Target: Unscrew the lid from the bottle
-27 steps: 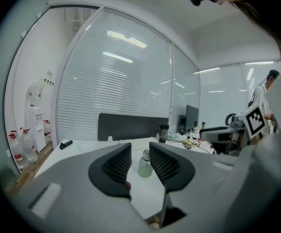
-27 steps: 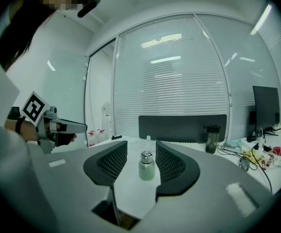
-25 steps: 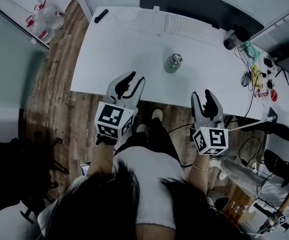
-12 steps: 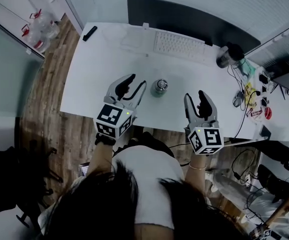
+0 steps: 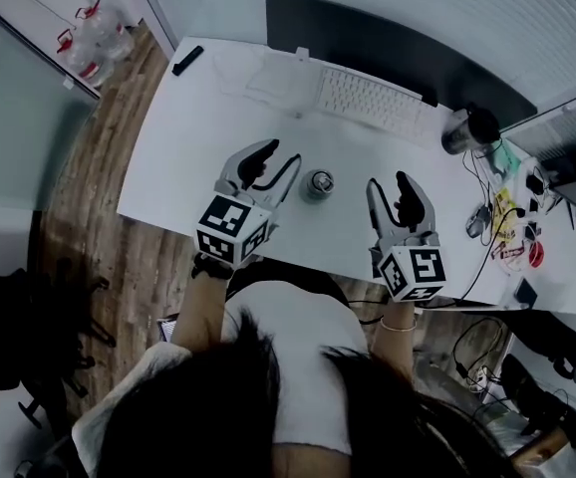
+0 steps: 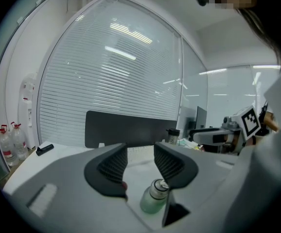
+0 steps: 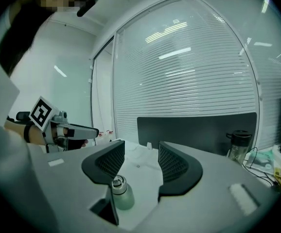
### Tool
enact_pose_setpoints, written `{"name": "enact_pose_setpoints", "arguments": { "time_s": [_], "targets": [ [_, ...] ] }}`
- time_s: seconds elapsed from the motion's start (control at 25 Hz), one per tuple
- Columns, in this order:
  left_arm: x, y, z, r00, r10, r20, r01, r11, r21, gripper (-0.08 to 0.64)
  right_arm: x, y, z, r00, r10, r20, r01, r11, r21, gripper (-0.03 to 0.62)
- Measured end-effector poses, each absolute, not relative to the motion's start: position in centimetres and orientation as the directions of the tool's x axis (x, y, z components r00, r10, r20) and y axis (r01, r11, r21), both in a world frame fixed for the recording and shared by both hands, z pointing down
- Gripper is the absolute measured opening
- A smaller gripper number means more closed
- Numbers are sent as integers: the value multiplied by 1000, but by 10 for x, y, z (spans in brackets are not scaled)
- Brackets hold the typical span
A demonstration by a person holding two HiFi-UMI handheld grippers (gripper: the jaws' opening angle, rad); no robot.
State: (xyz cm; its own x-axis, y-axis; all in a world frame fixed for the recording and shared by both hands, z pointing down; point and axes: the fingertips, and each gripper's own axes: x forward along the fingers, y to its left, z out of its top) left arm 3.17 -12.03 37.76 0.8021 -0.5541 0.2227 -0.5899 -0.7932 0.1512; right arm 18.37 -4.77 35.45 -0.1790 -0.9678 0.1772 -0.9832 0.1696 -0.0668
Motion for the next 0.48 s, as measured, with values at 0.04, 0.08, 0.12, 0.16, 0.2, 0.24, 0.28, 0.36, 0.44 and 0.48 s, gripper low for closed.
{"name": "enact_pose_setpoints", "arguments": {
  "time_s": [0.04, 0.08, 0.12, 0.16, 0.2, 0.24, 0.28, 0.36, 0.44, 0.48],
  "targets": [
    [31, -121, 379, 802, -552, 227, -589, -794, 151, 178, 182, -49, 355, -182, -967, 177, -983, 172, -70, 192],
    [31, -121, 380, 803, -549, 231, -587, -795, 151, 178, 181, -51, 355, -184, -967, 177, -982, 174, -74, 192],
    [31, -122, 381, 805, -545, 235, -584, -798, 150, 178, 179, -52, 355, -185, -967, 178, -982, 174, -77, 192],
    [30, -123, 383, 806, -541, 241, -581, -800, 147, 179, 178, -53, 356, -186, -966, 180, -981, 174, -81, 192],
    [30, -124, 384, 806, -538, 246, -579, -802, 143, 179, 177, -54, 357, -187, -965, 185, -981, 174, -83, 192],
    [30, -125, 385, 806, -536, 251, -578, -804, 141, 179, 175, -54, 358, -188, -964, 190, -981, 175, -84, 192],
    [29, -125, 386, 807, -533, 255, -577, -805, 141, 181, 174, -55, 359, -190, -963, 193, -981, 176, -86, 192],
    [29, -127, 388, 809, -528, 258, -572, -807, 143, 193, 173, -55, 360, -191, -962, 195, -980, 176, -90, 196],
    [28, -128, 391, 813, -520, 261, -566, -811, 147, 198, 171, -56, 360, -191, -962, 195, -980, 175, -94, 201],
    [27, -128, 393, 815, -516, 263, -563, -813, 150, 204, 170, -56, 361, -193, -962, 195, -979, 177, -97, 204]
  ]
}}
